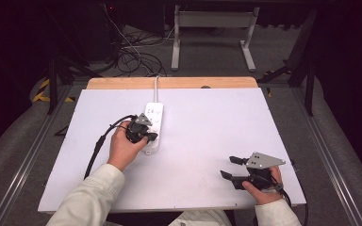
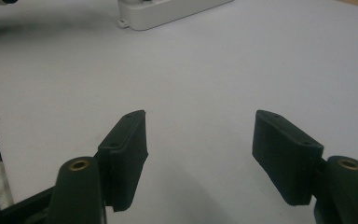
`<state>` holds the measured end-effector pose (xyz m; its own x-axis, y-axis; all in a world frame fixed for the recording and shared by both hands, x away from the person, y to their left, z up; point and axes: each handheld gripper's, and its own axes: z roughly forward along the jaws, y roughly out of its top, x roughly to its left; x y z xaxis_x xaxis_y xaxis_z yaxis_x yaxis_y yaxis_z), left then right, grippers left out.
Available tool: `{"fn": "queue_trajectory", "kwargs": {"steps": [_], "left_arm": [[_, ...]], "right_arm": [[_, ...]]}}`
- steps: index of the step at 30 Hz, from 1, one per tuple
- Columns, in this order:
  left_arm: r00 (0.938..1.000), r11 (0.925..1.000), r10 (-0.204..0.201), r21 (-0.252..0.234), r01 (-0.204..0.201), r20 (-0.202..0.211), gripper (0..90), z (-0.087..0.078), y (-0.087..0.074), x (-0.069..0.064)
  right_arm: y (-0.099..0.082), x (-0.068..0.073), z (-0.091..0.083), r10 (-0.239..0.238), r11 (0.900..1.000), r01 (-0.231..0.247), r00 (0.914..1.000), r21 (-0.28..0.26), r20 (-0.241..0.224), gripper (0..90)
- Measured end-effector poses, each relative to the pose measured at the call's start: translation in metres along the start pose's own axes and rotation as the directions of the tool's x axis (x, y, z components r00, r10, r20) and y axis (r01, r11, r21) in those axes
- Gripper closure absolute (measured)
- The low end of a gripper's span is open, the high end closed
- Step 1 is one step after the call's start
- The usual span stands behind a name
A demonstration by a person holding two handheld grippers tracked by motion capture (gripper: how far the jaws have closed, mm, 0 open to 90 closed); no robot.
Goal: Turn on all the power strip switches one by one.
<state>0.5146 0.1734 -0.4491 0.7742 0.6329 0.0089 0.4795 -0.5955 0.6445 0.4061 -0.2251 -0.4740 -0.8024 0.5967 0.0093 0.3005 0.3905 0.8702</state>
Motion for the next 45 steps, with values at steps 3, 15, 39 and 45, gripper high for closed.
{"fn": "queue_trajectory", "kwargs": {"steps": [3,15,39,45], "left_arm": [[1.0000,1.0000,-0.002,0.002,0.002,0.001,90.0,0.0000,0.0001,0.0002],[0.9991,1.0000,0.003,0.003,-0.002,-0.043,90.0,-0.0019,-0.0048,0.0034],[0.9999,1.0000,0.005,0.008,-0.005,-0.012,90.0,-0.0007,-0.0010,-0.0003],[0.9996,1.0000,0.007,0.004,-0.007,-0.027,90.0,0.0003,-0.0022,-0.0026]], "right_arm": [[0.0000,0.0001,-0.0002,-0.001,1.0000,0.001,1.0000,-0.001,0.000,36.3],[-0.0003,0.0001,0.0004,-0.001,1.0000,0.001,1.0000,0.003,-0.003,36.2],[-0.0006,0.0005,0.0005,-0.001,1.0000,0.001,1.0000,0.002,-0.009,36.1],[-0.0005,0.0008,0.0009,-0.002,1.0000,0.002,1.0000,0.005,-0.008,36.1]]}}
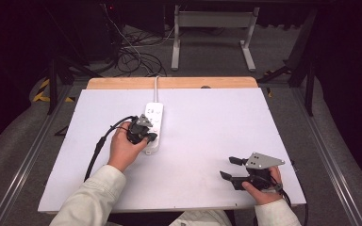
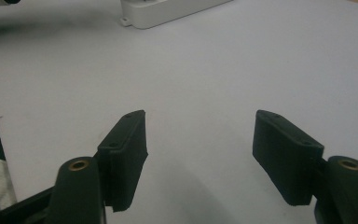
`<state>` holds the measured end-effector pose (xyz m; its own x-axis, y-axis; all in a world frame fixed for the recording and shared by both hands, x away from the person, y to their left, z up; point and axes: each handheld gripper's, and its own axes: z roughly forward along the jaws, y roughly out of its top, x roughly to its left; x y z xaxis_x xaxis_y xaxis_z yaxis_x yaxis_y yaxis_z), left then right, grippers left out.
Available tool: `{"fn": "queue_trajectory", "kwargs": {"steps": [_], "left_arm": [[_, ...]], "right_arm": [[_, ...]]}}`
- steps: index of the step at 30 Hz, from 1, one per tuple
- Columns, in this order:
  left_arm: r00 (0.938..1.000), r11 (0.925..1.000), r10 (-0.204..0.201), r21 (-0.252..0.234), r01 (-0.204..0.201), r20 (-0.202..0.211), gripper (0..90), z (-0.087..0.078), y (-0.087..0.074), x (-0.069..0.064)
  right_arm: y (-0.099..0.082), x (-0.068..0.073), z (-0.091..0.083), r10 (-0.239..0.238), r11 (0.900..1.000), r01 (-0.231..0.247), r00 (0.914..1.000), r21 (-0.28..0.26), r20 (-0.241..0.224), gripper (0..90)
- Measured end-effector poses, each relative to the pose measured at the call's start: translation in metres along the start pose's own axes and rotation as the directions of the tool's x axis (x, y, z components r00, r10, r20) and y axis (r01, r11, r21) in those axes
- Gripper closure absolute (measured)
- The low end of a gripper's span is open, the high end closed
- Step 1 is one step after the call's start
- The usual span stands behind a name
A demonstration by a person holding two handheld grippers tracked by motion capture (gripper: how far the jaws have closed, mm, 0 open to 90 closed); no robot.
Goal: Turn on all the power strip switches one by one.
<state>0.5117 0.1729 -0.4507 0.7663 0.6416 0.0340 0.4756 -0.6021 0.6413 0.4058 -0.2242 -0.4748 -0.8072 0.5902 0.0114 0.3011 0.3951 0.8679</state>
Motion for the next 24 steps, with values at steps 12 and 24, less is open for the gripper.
{"fn": "queue_trajectory", "kwargs": {"steps": [12,24], "left_arm": [[0.9996,1.0000,-0.005,-0.004,0.004,-0.027,90.0,0.003,-0.003,-0.003],[0.9997,0.9922,-0.021,-0.123,0.019,-0.012,90.0,-0.019,0.016,0.002]], "right_arm": [[-0.001,0.000,0.001,0.000,1.0000,0.000,1.0000,0.005,-0.002,36.1],[-0.001,-0.002,0.000,0.007,1.0000,-0.007,1.0000,-0.002,0.000,36.1]]}}
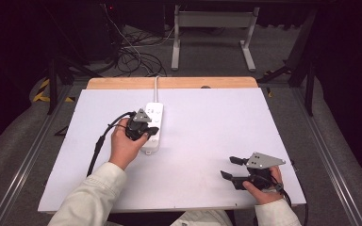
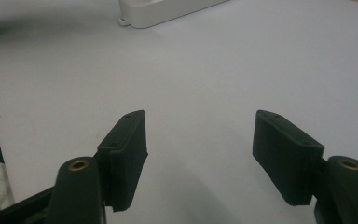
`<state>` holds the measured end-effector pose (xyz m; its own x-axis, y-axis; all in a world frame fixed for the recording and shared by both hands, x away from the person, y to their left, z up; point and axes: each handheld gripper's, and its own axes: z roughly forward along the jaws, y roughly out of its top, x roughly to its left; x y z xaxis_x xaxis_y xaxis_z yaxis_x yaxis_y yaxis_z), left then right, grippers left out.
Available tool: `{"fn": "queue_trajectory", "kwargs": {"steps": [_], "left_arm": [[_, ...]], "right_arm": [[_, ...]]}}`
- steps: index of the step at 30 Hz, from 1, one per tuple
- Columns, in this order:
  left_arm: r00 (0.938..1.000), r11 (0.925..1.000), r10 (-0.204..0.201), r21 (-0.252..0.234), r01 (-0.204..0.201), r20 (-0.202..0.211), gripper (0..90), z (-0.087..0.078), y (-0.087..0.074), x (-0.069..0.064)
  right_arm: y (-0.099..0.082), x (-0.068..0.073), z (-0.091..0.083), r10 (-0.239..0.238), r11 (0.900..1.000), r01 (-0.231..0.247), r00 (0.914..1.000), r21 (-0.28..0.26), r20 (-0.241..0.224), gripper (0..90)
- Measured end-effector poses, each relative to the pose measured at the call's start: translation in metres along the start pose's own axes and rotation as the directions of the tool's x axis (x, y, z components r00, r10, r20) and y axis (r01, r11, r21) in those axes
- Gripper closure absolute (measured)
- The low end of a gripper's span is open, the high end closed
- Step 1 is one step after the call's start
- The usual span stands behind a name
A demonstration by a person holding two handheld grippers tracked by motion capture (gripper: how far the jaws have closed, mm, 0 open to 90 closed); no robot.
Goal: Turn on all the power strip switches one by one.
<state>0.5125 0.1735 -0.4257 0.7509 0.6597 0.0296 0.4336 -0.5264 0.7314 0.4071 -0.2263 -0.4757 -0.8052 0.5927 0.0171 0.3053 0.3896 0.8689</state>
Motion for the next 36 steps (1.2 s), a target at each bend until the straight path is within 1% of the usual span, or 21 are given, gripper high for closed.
{"fn": "queue_trajectory", "kwargs": {"steps": [2,3,4,8,10,13,16,17,20,24,27,30,36], "left_arm": [[1.0000,1.0000,0.000,-0.004,0.000,0.002,90.0,-0.001,0.003,0.002],[0.9999,1.0000,0.008,-0.003,-0.008,-0.007,90.0,0.000,0.004,0.002],[0.9999,0.9999,0.013,0.001,-0.013,-0.004,90.0,0.001,0.005,0.003],[1.0000,1.0000,-0.001,0.003,0.001,0.000,90.0,0.004,0.004,0.008],[0.9999,0.9999,-0.015,0.002,0.015,-0.002,90.0,0.007,0.003,0.010],[0.9999,0.9999,-0.012,0.007,0.012,0.002,90.0,0.012,0.003,0.013],[0.9999,0.9997,-0.008,0.021,0.008,-0.009,90.0,0.019,0.001,0.018],[0.9998,0.9996,-0.011,0.027,0.011,-0.016,90.0,0.021,0.001,0.019],[0.9996,0.9991,-0.020,0.036,0.021,-0.019,90.0,0.025,-0.001,0.022],[0.9995,0.9987,-0.029,0.041,0.029,-0.012,90.0,0.030,-0.002,0.023],[0.9996,0.9988,-0.026,0.042,0.027,-0.011,90.0,0.031,-0.002,0.023],[0.9998,0.9981,-0.014,0.059,0.015,-0.012,90.0,0.032,-0.002,0.023],[0.9996,0.9975,-0.023,0.067,0.024,-0.018,90.0,0.035,-0.003,0.024]], "right_arm": [[0.000,0.000,0.000,-0.002,1.0000,0.002,1.0000,0.002,-0.001,36.1],[0.000,0.000,0.000,-0.002,1.0000,0.002,1.0000,0.003,-0.001,36.1],[0.000,0.000,0.000,-0.001,1.0000,0.001,1.0000,0.002,-0.001,36.1],[0.000,0.000,0.000,-0.001,1.0000,0.001,1.0000,0.001,-0.001,36.1],[0.000,0.001,0.000,-0.002,1.0000,0.002,1.0000,0.001,-0.002,36.1],[0.000,0.001,0.000,-0.002,1.0000,0.002,1.0000,0.001,-0.003,36.0],[0.000,0.000,0.000,-0.001,1.0000,0.001,1.0000,0.002,-0.003,36.0],[0.000,0.000,0.000,-0.001,1.0000,0.001,1.0000,0.001,-0.003,35.9],[0.000,0.000,0.000,0.000,1.0000,0.000,1.0000,0.001,-0.003,35.8],[-0.001,0.000,0.000,0.000,1.0000,0.000,1.0000,0.002,-0.005,35.8],[-0.001,0.000,0.000,0.001,1.0000,-0.001,1.0000,0.002,-0.005,35.8],[0.000,0.001,0.000,0.000,1.0000,0.000,1.0000,0.000,-0.005,35.7],[0.000,0.001,0.000,0.002,1.0000,-0.002,1.0000,0.000,-0.006,35.6]]}}
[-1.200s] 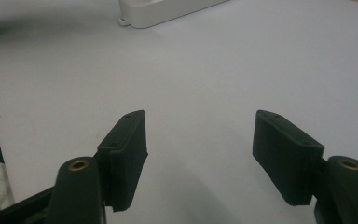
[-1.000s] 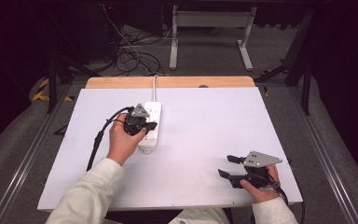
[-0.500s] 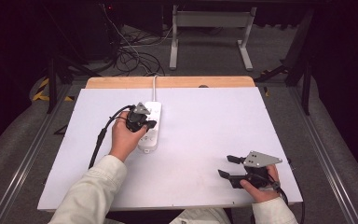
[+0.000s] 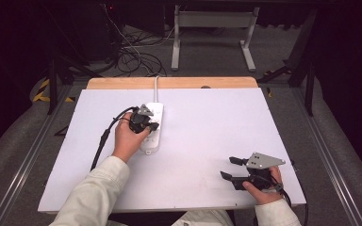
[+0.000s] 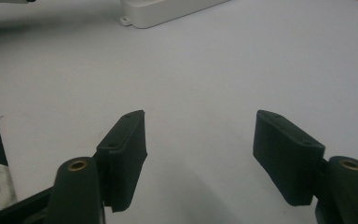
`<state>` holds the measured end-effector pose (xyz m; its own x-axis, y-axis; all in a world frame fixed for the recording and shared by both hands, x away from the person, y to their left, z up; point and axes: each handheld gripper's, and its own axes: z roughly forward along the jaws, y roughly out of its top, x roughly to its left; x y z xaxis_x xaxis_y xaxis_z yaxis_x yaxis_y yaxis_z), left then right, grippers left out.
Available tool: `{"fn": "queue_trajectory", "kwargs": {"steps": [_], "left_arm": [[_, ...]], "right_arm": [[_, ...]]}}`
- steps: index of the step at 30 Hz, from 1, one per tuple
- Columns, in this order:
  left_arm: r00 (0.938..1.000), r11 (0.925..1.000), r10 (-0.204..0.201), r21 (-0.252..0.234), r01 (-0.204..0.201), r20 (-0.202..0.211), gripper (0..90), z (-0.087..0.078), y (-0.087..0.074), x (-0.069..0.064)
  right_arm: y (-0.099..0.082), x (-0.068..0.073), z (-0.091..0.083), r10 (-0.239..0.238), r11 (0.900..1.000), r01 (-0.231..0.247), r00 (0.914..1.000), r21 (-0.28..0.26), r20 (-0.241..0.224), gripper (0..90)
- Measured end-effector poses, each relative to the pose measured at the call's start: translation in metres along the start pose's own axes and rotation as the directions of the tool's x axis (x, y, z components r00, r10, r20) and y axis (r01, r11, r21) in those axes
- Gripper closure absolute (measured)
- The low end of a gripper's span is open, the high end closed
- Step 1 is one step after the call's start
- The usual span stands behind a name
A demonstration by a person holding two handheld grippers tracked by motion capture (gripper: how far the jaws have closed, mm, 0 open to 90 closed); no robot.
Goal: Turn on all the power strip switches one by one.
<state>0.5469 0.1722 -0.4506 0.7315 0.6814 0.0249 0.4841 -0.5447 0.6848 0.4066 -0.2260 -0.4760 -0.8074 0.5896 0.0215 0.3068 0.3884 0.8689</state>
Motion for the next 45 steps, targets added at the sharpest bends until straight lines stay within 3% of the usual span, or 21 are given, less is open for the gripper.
{"fn": "queue_trajectory", "kwargs": {"steps": [30,40,43,45], "left_arm": [[0.9998,0.9997,-0.019,0.018,0.019,0.009,90.0,0.0009,-0.0011,0.0009],[0.9995,0.9993,-0.031,0.019,0.031,0.002,90.0,0.0017,-0.0017,-0.0001],[0.9988,0.9995,-0.013,0.029,0.014,-0.048,90.0,0.0017,-0.0016,-0.0003],[0.9991,0.9992,-0.032,0.024,0.033,-0.028,90.0,0.0013,-0.0027,0.0019]], "right_arm": [[-0.0002,0.0005,0.0003,-0.002,1.0000,0.002,1.0000,0.005,-0.004,35.4],[-0.0003,0.0009,0.0007,-0.003,1.0000,0.003,1.0000,0.007,-0.007,35.4],[-0.0003,0.0010,0.0008,-0.004,1.0000,0.004,1.0000,0.007,-0.008,35.4],[-0.0004,0.0011,0.0008,-0.004,1.0000,0.004,0.9999,0.007,-0.009,35.4]]}}
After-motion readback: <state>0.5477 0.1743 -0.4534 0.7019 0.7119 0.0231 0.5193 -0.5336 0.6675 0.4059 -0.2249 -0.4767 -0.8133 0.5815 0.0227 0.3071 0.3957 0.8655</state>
